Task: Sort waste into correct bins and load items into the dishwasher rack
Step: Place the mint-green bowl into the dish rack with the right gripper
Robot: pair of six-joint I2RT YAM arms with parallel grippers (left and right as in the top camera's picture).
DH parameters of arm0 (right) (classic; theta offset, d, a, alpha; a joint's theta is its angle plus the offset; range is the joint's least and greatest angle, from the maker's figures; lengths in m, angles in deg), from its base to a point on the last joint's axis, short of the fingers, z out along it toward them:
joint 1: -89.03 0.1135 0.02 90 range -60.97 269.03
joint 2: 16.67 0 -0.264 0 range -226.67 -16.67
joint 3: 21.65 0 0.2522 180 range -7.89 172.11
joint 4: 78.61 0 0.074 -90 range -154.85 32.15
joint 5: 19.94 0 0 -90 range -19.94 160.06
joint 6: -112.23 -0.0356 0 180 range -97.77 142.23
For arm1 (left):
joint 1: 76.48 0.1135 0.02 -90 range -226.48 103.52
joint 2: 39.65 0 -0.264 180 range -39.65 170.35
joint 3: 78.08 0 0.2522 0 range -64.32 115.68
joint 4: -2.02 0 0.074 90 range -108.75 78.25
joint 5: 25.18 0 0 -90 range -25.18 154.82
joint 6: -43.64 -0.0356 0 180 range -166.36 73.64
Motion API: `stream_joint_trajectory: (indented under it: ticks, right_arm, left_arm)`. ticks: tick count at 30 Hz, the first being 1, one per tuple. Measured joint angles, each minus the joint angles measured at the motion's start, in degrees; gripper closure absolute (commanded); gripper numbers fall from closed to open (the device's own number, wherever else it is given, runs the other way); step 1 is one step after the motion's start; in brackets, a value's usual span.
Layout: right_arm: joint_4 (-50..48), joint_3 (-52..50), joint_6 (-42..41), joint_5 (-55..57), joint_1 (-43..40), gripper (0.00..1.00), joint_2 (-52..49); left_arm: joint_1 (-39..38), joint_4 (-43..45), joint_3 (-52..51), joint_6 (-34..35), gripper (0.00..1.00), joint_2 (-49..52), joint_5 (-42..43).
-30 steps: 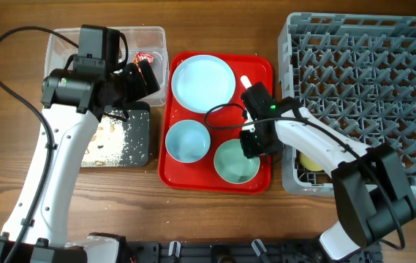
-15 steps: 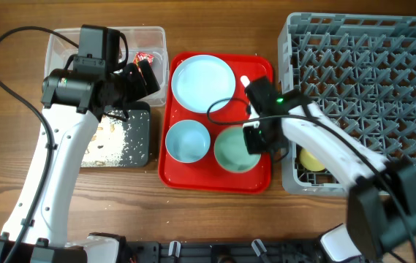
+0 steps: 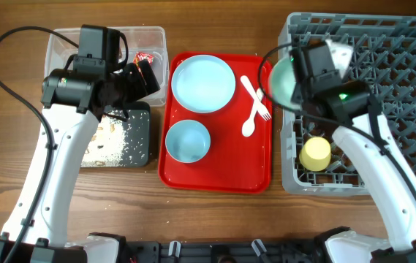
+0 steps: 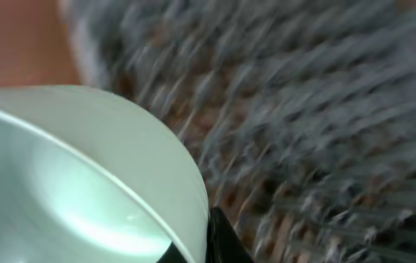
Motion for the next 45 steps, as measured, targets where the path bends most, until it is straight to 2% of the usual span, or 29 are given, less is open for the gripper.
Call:
stream_joint_trajectory:
  ticks: [3,6,7,9,11,15,18,21,29,32,36,40,42,43,45]
  right_arm:
    - [-8.92,0.00,1.25,9.94,-1.36,0.96,-2.84]
    - [-19.63,0.11,6.38,17.40,-2.43,0.96,-7.76]
    - [-25.33,0.09,12.26,20.61,-2.91,0.96,-10.88]
    - [-32.30,-0.17,17.25,24.70,-3.48,0.96,-15.50]
    - [-45.20,-0.13,25.46,28.37,-4.13,0.96,-20.02]
    - [-57.46,-0.11,38.07,33.11,-5.16,0.96,-27.04]
    - [-62.71,-0.13,45.27,35.04,-5.79,0.96,-30.99]
    - [-63.60,-0.13,49.37,35.69,-6.08,0.96,-32.96]
    - [-64.78,-0.09,52.78,35.87,-5.99,0.95,-34.16]
    - [-64.15,0.02,53.09,35.45,-5.46,0.89,-34.21]
    - [-63.56,0.02,55.78,34.75,-3.82,0.72,-34.64]
    - [-63.54,0.02,57.88,34.40,-1.40,0.44,-34.75]
    - [-63.30,0.00,58.55,34.34,-0.02,0.35,-34.75]
    - [-63.32,0.00,58.34,34.36,0.50,0.34,-34.75]
    - [-63.43,0.00,58.73,34.40,1.90,0.23,-34.75]
  left_arm:
    - [0.00,0.02,0.00,0.00,0.00,0.00,-0.02]
    - [0.00,-0.11,0.00,0.00,0.00,0.00,0.00]
    - [0.00,-0.07,0.00,0.00,0.00,0.00,0.00]
    - [0.00,-0.04,0.00,0.00,0.00,0.00,-0.02]
    - [0.00,-0.22,-0.02,0.00,0.00,-0.07,-0.02]
    - [0.00,-0.13,-0.02,0.00,0.00,-0.09,-0.02]
    - [0.00,-0.11,-0.02,0.00,0.00,-0.09,0.00]
    - [0.00,-0.13,-0.02,0.00,0.00,-0.09,0.00]
    - [0.00,-0.13,-0.02,0.02,0.00,-0.09,0.00]
    - [0.00,-0.13,-0.02,0.00,0.00,-0.09,0.00]
    - [0.00,-0.13,-0.02,0.00,0.00,-0.09,0.00]
    - [0.00,-0.13,-0.02,0.00,0.00,-0.09,0.00]
    - [0.00,-0.13,-0.02,0.00,0.00,-0.09,-0.02]
    - [0.00,-0.13,-0.02,0.00,0.00,-0.09,0.00]
    - [0.00,-0.13,-0.02,0.00,0.00,-0.09,0.00]
